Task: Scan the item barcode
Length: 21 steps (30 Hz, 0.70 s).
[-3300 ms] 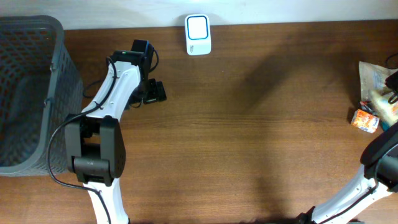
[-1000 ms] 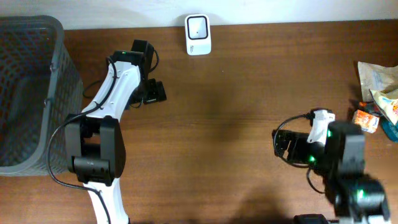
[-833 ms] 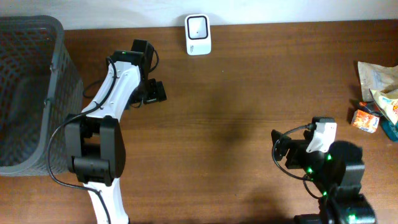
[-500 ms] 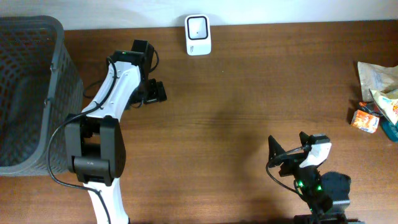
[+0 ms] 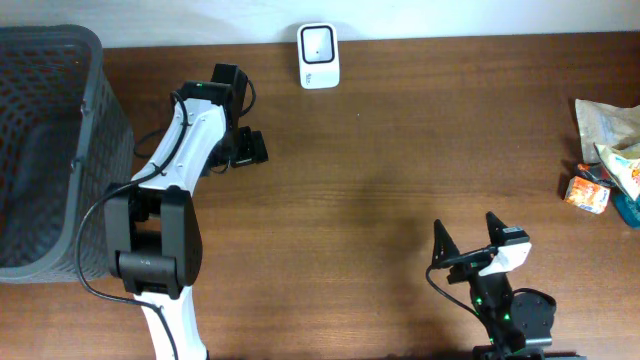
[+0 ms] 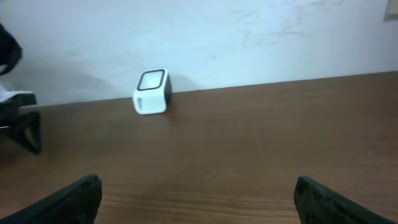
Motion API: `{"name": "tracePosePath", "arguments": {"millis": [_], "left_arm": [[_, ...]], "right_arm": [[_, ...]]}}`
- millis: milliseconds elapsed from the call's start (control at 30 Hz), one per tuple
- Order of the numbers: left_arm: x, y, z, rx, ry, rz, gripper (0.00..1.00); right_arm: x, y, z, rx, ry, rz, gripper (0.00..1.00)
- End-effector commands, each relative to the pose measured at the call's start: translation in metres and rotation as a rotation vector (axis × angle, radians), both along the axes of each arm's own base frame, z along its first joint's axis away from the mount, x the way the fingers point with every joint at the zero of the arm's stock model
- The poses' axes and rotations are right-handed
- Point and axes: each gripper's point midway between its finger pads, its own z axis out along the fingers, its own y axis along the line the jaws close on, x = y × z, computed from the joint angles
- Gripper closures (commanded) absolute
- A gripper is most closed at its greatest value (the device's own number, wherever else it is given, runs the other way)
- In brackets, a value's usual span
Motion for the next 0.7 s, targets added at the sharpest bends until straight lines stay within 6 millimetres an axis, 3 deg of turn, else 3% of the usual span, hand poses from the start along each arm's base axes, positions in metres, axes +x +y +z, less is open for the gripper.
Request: {"name": "tracePosePath", "arguments": {"millis": [0, 133, 333, 667], "left_arm": [[0.003, -0.001, 0.006, -0.005, -0.016, -0.009, 0.01], [0.003, -0.001, 0.006, -0.005, -0.016, -0.009, 0.01], [0.003, -0.001, 0.006, -0.005, -0.016, -0.009, 0.01], [0.003, -0.001, 0.006, -0.005, -0.016, -0.009, 0.01]], "right_arm": [[0.001, -0.014, -0.004, -0.042, -0.003, -0.061, 0.02], [0.002, -0.020, -0.004, -0.044, 0.000, -0.093, 0.02], [0.002, -0.022, -0.005, -0.207, -0.016, -0.091, 0.02], [0.001, -0.006, -0.005, -0.191, -0.021, -0.027, 0.02]]}}
